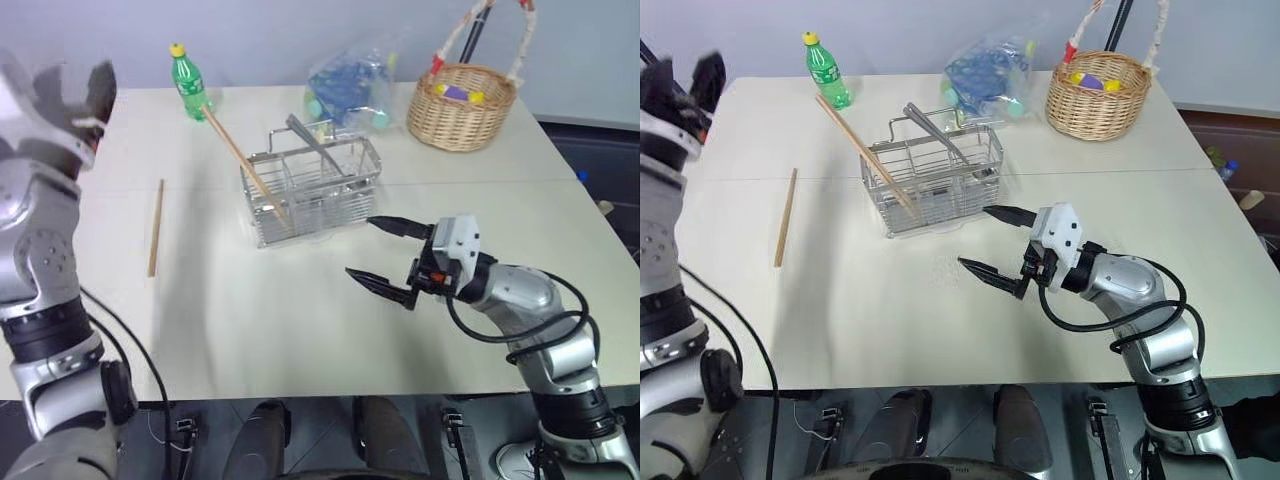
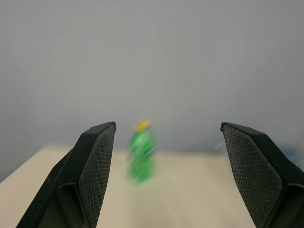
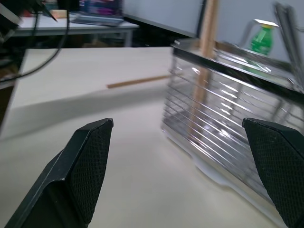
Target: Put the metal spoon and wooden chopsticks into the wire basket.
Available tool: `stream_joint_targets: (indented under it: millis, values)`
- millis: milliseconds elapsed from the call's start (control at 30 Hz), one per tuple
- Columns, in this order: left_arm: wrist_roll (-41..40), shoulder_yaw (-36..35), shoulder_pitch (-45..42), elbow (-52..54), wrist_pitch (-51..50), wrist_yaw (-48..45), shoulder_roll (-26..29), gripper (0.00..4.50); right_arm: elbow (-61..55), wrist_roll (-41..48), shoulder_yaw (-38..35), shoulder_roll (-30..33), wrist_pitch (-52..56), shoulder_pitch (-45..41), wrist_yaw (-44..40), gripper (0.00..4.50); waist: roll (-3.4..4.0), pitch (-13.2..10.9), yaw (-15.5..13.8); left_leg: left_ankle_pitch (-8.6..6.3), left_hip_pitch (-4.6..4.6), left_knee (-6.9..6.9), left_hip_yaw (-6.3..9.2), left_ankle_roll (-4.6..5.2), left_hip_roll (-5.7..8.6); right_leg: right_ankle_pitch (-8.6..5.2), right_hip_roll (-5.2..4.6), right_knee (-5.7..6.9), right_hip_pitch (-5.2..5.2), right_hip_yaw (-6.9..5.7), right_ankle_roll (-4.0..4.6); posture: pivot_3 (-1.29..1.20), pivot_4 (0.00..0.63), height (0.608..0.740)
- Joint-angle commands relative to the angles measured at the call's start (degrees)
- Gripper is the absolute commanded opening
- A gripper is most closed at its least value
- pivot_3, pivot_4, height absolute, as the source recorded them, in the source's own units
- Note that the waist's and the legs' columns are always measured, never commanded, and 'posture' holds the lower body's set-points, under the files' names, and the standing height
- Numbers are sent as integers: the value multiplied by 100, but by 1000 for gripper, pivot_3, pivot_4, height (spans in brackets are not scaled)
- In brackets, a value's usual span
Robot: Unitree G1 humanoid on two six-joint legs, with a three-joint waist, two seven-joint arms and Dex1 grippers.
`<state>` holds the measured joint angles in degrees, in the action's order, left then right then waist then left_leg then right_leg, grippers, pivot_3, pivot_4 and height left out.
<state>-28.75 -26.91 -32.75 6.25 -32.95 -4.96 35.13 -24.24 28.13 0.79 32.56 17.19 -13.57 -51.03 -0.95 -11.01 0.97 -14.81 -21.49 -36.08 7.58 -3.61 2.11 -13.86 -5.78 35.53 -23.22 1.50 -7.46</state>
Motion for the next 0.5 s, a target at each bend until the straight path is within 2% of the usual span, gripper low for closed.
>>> stream_joint_targets:
  millis: [33,133,200,500]
  values:
    - [385,-39,366,282,-618,367,258,3708,-300,260,-65,86,130,-204,-104,4500,-4,1,-2,0,0,1,1,0,0,0,0,0,0,-1,0,0,150,740]
    - [495,-152,576,242,-1675,971,111,3708,-289,303,-52,85,228,-317,-98,4500,-4,1,-3,0,1,1,1,1,0,0,0,1,0,0,0,0,150,740]
    - [666,-16,706,215,-1955,1012,179,3708,-288,325,-55,85,279,-346,-92,4500,-5,2,-3,0,0,0,3,1,0,0,0,2,-1,-1,0,0,150,740]
    - [1288,840,313,-708,-1693,569,228,3708,-401,341,-57,50,457,-375,80,4500,-7,2,-21,0,-2,1,3,0,0,0,0,2,-3,-1,1,0,150,740]
